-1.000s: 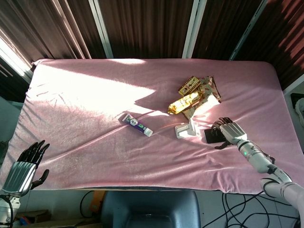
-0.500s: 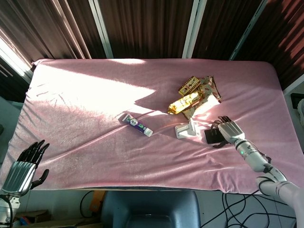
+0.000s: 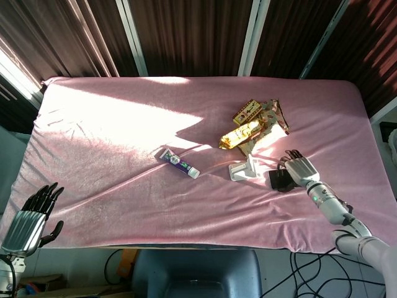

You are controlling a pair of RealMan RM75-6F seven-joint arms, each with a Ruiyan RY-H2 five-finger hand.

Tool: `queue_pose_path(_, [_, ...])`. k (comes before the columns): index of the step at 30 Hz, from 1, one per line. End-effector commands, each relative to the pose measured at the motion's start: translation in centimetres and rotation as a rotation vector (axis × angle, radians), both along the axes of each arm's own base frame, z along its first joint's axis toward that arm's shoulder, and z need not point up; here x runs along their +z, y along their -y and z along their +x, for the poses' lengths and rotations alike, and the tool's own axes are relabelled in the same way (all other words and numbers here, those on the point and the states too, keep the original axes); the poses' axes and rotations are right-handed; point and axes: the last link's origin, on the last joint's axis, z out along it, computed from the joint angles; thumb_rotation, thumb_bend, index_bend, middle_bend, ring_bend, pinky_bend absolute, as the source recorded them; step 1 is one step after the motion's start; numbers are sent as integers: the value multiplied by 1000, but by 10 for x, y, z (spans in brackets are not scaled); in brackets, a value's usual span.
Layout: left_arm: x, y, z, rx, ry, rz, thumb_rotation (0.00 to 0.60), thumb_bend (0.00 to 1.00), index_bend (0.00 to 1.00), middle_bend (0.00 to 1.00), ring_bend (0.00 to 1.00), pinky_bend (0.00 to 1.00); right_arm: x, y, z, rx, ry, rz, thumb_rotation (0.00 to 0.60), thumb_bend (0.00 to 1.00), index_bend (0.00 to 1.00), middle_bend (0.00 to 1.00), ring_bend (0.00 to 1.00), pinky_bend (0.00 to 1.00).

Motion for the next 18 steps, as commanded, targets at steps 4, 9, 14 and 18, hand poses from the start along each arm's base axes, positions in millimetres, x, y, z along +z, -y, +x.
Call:
queue_pose_path(4, [1, 0, 0, -1, 4, 3, 600, 374, 0, 0, 22, 174, 1, -1, 0, 11, 1, -23, 600, 248, 711, 520, 194, 13])
queue_pose_path(9, [2, 1, 0, -3, 9, 5, 600, 374, 0, 0, 22, 174, 6, -4, 4, 56, -10, -51, 600, 266, 857, 633, 305, 40])
queue_pose_path(14, [3, 1, 0, -4, 11, 8, 600, 374, 0, 0, 22, 174, 9, -10, 11, 110, -6, -78, 600, 266, 888, 662, 330, 59])
queue_pose_path(18, [3, 3, 0, -9, 12, 7, 600, 374, 0, 0, 22, 175, 10, -13, 16, 135, -5, -81, 600, 267, 893, 666, 333, 60])
